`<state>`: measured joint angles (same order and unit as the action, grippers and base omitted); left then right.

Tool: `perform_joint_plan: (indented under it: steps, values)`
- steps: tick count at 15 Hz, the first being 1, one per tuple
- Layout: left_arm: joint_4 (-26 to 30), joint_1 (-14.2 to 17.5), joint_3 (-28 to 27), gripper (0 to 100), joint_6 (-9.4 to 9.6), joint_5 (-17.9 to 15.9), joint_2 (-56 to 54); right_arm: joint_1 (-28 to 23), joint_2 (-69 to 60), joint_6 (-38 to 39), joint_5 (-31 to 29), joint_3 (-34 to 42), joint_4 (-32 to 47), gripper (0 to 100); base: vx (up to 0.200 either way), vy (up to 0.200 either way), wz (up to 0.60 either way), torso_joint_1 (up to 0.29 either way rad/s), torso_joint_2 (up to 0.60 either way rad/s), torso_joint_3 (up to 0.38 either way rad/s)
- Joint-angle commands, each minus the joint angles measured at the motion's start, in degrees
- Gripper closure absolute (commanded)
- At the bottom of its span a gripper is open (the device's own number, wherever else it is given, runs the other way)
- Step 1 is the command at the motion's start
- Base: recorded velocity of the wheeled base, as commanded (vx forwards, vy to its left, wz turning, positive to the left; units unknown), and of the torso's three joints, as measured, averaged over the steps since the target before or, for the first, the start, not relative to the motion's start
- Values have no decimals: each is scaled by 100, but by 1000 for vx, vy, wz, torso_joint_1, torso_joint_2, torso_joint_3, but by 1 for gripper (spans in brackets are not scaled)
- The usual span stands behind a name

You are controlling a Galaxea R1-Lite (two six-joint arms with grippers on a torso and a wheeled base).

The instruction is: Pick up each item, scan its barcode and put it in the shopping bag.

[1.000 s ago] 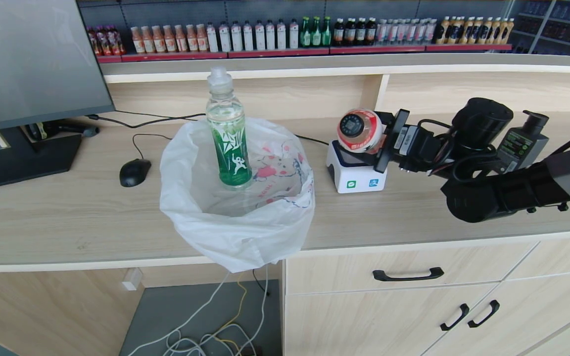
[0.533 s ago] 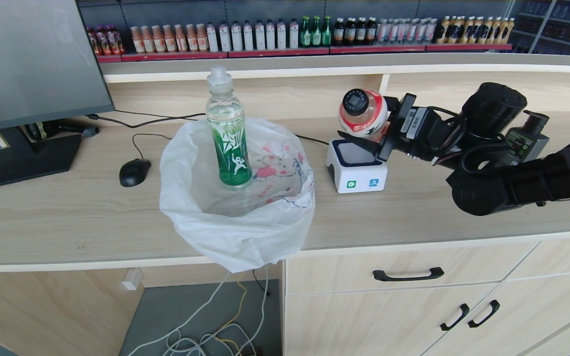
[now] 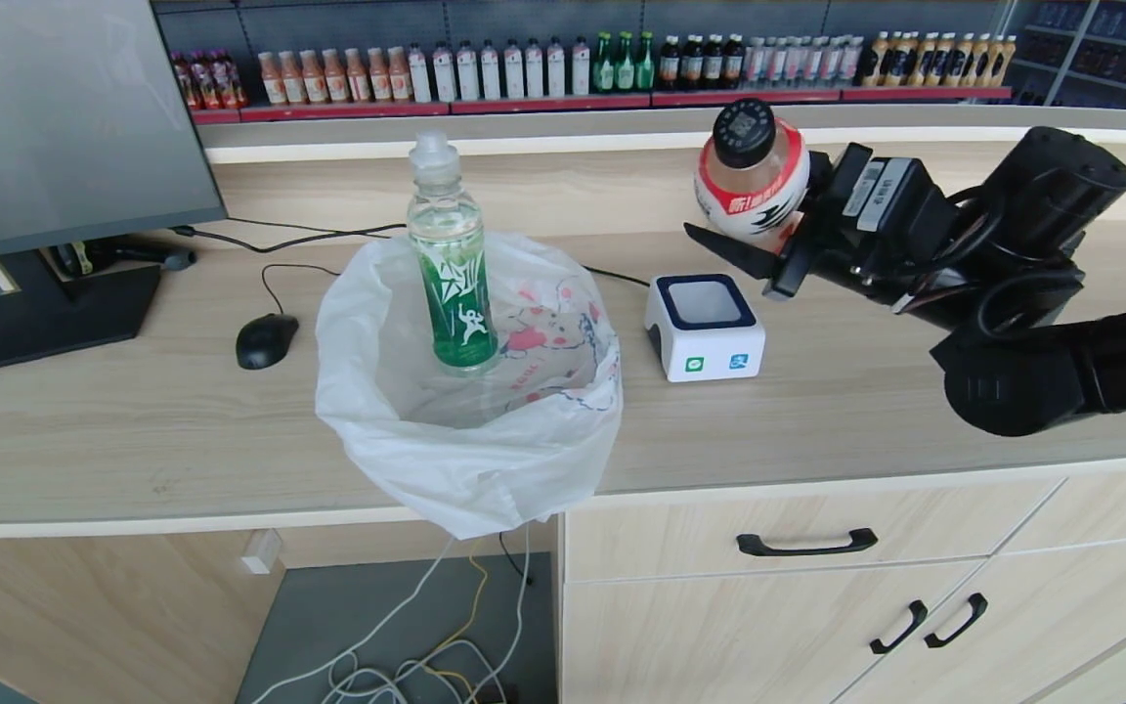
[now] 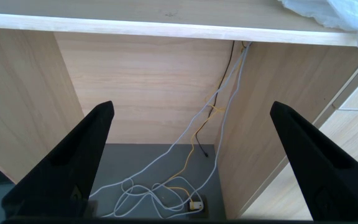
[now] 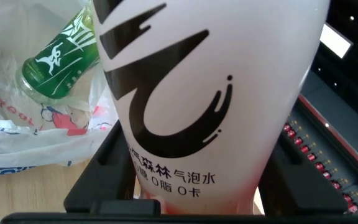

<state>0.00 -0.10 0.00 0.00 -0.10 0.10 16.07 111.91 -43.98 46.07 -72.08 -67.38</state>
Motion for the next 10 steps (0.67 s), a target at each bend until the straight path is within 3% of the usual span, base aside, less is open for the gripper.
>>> perform_joint_plan:
  steps: [1, 5, 7, 10]
  values:
    - [0, 1, 0, 0, 0, 1, -1, 81, -196, 514, -160, 291, -364, 100, 0, 0, 0, 0, 0, 0]
    - [0, 1, 0, 0, 0, 1, -1, 213, -152, 2236, -1038, 863, -1612, 100, 0, 0, 0, 0, 0, 0]
    - [0, 1, 0, 0, 0, 1, -1, 248, -99, 3432, -2014, 1249, -2262, 100, 0, 0, 0, 0, 0, 0]
    - [0, 1, 0, 0, 0, 1, -1, 371, -433, 3774, -2594, 1829, -2262, 100, 0, 0, 0, 0, 0, 0]
